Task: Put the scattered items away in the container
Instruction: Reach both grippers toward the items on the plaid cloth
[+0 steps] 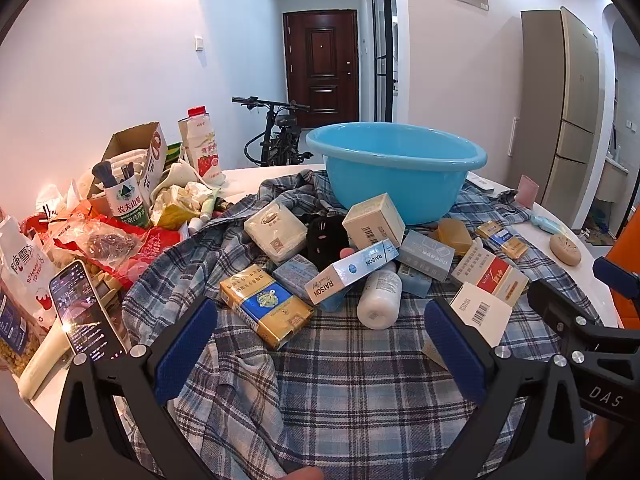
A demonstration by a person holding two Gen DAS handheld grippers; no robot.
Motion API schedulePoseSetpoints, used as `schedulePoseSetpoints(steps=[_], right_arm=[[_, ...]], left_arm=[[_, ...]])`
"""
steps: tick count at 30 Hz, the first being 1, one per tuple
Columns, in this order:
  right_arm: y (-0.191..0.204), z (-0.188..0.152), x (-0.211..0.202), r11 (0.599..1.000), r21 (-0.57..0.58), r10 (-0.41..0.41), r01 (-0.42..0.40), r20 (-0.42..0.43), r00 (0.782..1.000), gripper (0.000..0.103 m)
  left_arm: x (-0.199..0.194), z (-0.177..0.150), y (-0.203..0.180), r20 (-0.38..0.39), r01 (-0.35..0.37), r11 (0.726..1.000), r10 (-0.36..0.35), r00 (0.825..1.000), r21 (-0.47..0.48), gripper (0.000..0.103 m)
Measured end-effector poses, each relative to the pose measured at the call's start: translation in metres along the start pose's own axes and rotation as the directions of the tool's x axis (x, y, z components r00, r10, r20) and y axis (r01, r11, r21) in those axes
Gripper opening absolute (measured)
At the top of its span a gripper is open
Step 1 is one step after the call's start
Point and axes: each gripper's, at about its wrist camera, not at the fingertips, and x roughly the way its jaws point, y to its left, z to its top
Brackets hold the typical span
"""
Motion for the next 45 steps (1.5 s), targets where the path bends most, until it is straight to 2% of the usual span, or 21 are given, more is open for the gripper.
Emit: schedulePoseSetpoints(steps=[29,32,34,36,45], right_arm=[[0.007,-0.011,0.011,0.997,-0.078,-0.008,0.005,-0.036,0.999,0.103],[0.007,-0.015,0.023,0.996,-0.091,0.015,-0.021,-0.068,0.998,0.103],[0.005,-0.018,0.033,0.995,-0.077,0.06,-0.067,-0.093,0.994,0.103],[0.002,-0.02,0.045,0.992,-0.048,0.112,-0.119,-0.127,0.986,0.103],[0.007,-0.03,0.073,0.969,-0.019,0.238,-0.247,-0.213,0.948,0.103]], left_arm=[[0.005,-0.004,0.003,-0.013,-0.019,1.0,0.019,1.0,0.002,0.103],[0.006,-0.005,0.005,-0.017,-0.021,1.0,0.021,1.0,-0.005,0.103],[0.007,-0.006,0.006,-0.019,-0.021,1.0,0.021,1.0,-0.009,0.103],[0.007,-0.006,0.007,-0.021,-0.024,1.0,0.024,0.999,-0.009,0.103],[0.013,-0.008,0.014,-0.035,-0.025,0.999,0.024,0.999,-0.028,0.103]])
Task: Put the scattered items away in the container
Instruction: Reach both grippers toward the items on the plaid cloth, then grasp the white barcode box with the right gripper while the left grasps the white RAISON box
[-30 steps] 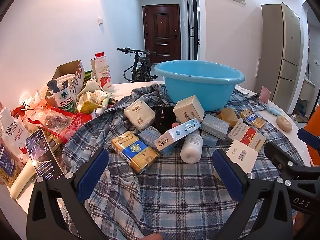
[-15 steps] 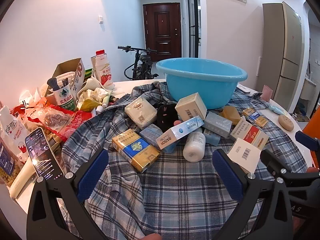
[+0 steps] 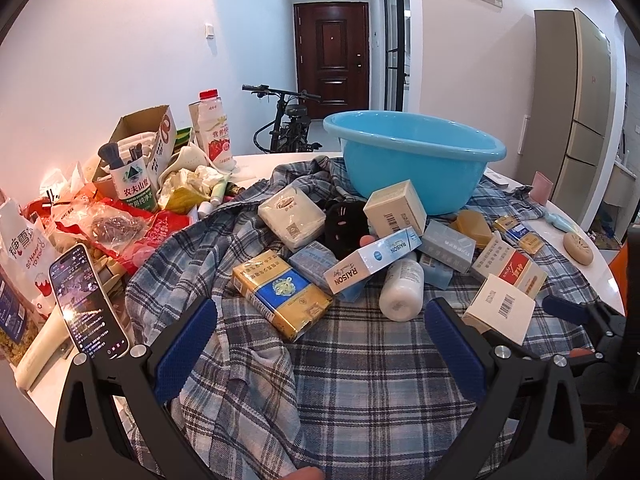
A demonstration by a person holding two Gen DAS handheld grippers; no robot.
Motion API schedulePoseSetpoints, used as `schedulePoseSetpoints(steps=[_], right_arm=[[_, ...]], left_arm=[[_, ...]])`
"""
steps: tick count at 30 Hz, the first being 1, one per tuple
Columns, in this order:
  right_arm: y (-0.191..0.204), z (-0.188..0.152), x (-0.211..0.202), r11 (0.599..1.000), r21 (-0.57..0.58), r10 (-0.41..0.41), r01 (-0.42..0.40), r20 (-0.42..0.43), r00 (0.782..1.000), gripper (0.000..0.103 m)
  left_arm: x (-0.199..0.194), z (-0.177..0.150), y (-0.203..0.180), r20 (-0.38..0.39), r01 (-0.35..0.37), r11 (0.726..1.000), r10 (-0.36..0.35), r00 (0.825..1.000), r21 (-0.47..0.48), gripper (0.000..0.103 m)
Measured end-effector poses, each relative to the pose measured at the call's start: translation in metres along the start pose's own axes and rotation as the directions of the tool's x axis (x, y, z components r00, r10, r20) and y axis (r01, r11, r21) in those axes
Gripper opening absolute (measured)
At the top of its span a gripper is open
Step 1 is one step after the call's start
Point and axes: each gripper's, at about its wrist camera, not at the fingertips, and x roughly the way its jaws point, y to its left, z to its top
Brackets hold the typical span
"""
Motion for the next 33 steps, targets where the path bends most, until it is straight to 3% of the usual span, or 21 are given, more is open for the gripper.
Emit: schedulePoseSetpoints(steps=[7,9,10,11,16,26,33], right_arm=[[0.008,-0.001,0.011,0.999,-0.045,0.025,-0.026,-0.032,0.999,0.101],[0.011,-0.002,0.013,0.998,-0.059,0.027,-0.029,-0.037,0.999,0.088],[0.012,-0.003,0.015,0.997,-0.064,0.032,-0.035,-0.051,0.998,0.076],[0.012,-0.003,0.018,0.997,-0.066,0.033,-0.037,-0.062,0.998,0.072],[0.014,-0.007,0.013,0.996,-0.082,0.019,-0.021,-0.023,1.0,0.069],[0.001,-0.003,-0.011,1.0,-0.006,0.012,-0.012,0.066,0.998,0.067],[-0.012,-0.004,-0.02,0.999,0.043,0.026,-0.03,0.089,0.996,0.067]], left_arm=[[0.005,-0.003,0.0,-0.015,-0.011,1.0,0.011,1.0,0.009,0.103],[0.007,-0.003,0.001,-0.019,-0.013,1.0,0.013,1.0,0.004,0.103],[0.008,-0.003,0.002,-0.022,-0.011,1.0,0.011,1.0,0.001,0.103],[0.009,-0.003,0.003,-0.024,-0.008,1.0,0.008,1.0,-0.001,0.103],[0.01,-0.005,0.004,-0.02,0.011,1.0,-0.011,1.0,0.006,0.103],[0.021,0.001,0.007,-0.034,0.051,0.999,-0.051,0.998,0.0,0.103],[0.051,0.016,-0.008,-0.08,0.165,0.985,-0.161,0.984,0.05,0.103]])
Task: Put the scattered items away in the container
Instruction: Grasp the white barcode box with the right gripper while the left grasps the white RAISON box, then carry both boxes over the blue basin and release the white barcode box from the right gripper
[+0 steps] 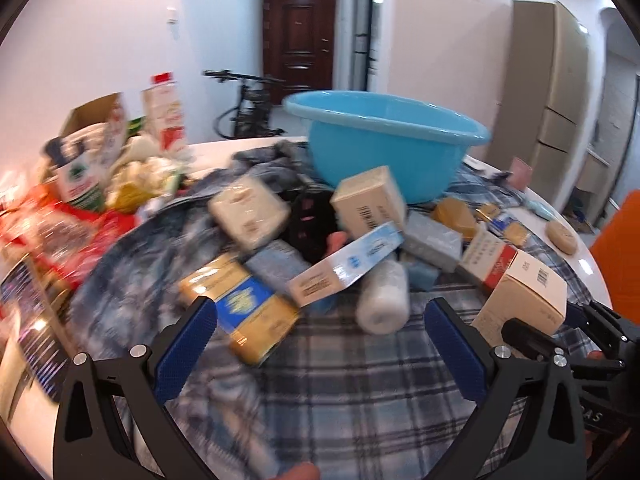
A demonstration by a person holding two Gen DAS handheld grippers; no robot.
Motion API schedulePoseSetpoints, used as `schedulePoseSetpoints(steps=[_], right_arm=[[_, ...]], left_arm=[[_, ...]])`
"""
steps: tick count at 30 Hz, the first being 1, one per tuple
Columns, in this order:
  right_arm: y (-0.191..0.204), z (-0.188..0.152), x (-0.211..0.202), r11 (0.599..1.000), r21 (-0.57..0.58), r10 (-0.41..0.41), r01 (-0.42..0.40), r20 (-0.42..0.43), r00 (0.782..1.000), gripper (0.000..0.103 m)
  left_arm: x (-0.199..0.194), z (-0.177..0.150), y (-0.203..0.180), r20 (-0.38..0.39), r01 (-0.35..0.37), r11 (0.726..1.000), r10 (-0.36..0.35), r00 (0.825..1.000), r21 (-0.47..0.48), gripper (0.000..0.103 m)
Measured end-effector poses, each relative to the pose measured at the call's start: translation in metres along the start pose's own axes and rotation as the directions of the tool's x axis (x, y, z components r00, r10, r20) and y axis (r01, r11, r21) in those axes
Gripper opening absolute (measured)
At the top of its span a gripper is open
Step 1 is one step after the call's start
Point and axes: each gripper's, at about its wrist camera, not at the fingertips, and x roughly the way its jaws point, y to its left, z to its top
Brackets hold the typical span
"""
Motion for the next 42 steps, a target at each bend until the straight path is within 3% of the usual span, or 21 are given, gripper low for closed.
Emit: schedulePoseSetpoints(steps=[6,11,14,16,18,19,21,25,29,42], right_arm=[[-0.005,0.002,-0.011,1.0,0.006,0.004,-0.004,0.037,0.999,0.067],[-0.007,0.003,-0.014,1.0,0.001,0.018,-0.018,0.053,0.998,0.067],[-0.01,0.004,-0.014,1.0,0.006,0.026,-0.026,0.057,0.998,0.067],[-0.012,0.005,-0.013,0.999,0.015,0.028,-0.029,0.058,0.998,0.067],[-0.014,0.004,-0.013,0.999,0.021,0.027,-0.028,0.058,0.998,0.067],[-0.015,0.004,-0.013,0.999,0.024,0.026,-0.027,0.058,0.998,0.067],[-0.016,0.003,-0.013,0.999,0.03,0.024,-0.026,0.057,0.998,0.067],[-0.015,0.001,-0.014,0.999,0.03,0.019,-0.021,0.06,0.998,0.067],[-0.012,0.002,-0.016,1.0,0.025,0.015,-0.017,0.065,0.998,0.067],[0.01,0.021,-0.025,0.998,-0.033,-0.041,0.045,0.101,0.994,0.067]], left_arm=[[0.044,0.012,-0.004,-0.091,-0.002,0.999,0.006,0.996,0.044,0.103],[0.057,0.016,-0.008,-0.094,0.012,0.997,-0.005,0.996,0.074,0.101],[0.063,0.016,-0.011,-0.106,0.022,0.996,-0.012,0.994,0.091,0.081],[0.066,0.017,-0.009,-0.124,0.08,0.995,-0.072,0.99,0.066,0.068],[0.065,0.019,-0.006,-0.128,0.117,0.993,-0.111,0.986,0.035,0.048],[0.064,0.021,-0.005,-0.119,0.111,0.993,-0.107,0.987,0.027,0.044],[0.059,0.023,-0.007,-0.097,0.081,0.996,-0.077,0.992,0.043,0.022],[0.056,0.021,-0.011,-0.099,0.092,0.994,-0.086,0.991,0.064,0.02],[0.043,0.02,-0.016,-0.048,0.054,0.995,-0.05,0.998,0.081,0.02],[-0.01,0.029,-0.02,0.084,0.074,0.995,-0.08,0.993,0.073,0.02]])
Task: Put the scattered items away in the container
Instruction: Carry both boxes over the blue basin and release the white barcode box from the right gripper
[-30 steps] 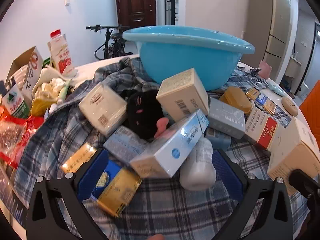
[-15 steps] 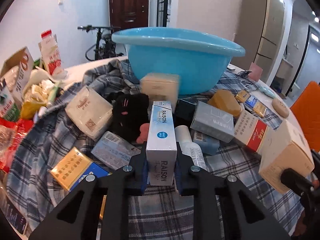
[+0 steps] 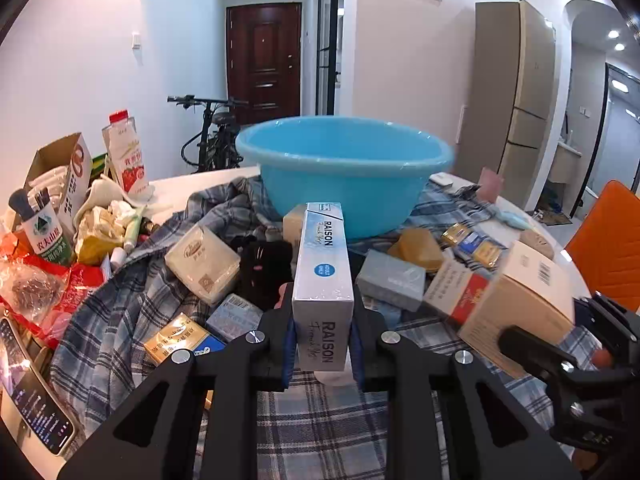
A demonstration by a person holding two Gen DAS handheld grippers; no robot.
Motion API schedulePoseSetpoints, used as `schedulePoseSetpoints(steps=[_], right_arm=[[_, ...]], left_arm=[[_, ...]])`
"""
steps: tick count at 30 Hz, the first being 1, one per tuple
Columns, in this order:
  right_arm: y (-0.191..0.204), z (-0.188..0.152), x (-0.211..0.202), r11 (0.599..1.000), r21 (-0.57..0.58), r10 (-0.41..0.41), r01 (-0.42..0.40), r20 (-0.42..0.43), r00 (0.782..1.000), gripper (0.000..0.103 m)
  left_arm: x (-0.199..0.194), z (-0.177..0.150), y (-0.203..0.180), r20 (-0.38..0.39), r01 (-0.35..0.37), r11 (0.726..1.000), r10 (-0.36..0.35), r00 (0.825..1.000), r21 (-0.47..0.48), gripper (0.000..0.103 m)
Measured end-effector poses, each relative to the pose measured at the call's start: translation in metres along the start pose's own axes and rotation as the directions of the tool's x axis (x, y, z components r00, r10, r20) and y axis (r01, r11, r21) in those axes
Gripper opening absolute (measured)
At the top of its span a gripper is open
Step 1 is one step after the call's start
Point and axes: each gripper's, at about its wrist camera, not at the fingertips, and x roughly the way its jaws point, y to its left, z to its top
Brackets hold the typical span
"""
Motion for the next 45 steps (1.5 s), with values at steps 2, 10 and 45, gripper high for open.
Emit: schedulePoseSetpoints(steps=[2,10,45], right_arm=[[0.003,0.006,-0.001,1.0,-0.011,-0.015,0.016,0.007,1.0,0.067],[0.017,0.046,-0.007,0.995,-0.075,-0.062,0.067,0.07,0.996,0.067],[-0.014,0.16,0.112,0.991,-0.052,-0.119,0.125,0.106,0.987,0.067]], left_arm=[[-0.005,0.004,0.0,0.011,0.002,1.0,-0.003,1.0,0.0,0.02],[-0.025,0.026,-0.001,0.086,0.012,1.0,-0.011,0.996,-0.01,0.02],[0.058,0.117,0.008,0.106,-0.034,0.998,0.039,0.994,-0.044,0.02]])
